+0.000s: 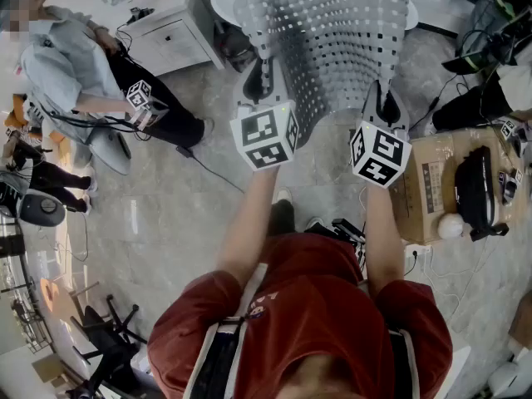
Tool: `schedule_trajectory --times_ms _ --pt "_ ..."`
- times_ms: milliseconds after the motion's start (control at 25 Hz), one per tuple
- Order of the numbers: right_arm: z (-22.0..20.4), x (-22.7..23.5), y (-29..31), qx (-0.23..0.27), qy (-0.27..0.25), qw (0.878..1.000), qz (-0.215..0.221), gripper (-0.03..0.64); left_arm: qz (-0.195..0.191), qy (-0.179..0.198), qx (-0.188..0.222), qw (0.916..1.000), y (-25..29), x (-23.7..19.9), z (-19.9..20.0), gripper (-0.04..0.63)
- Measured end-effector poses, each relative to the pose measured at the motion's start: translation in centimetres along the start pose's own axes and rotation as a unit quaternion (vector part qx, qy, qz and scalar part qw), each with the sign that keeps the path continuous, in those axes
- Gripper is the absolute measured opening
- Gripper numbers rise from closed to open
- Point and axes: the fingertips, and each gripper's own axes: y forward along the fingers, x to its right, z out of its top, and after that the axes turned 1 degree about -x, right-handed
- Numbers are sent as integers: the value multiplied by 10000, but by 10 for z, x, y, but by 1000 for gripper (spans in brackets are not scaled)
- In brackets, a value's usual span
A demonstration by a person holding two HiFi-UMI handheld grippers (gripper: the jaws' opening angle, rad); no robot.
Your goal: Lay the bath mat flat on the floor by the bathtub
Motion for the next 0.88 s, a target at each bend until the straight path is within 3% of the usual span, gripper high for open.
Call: schedule_trajectory --times_ms 280,880 --pt "0 -3 -28 -20 -7 9999 -154 46 -291 47 -83 9995 -19 12 2 75" --pt "-11 -3 -3 -219 271 9985 -430 47 -539 -27 -161 9984 15 -10 -3 75"
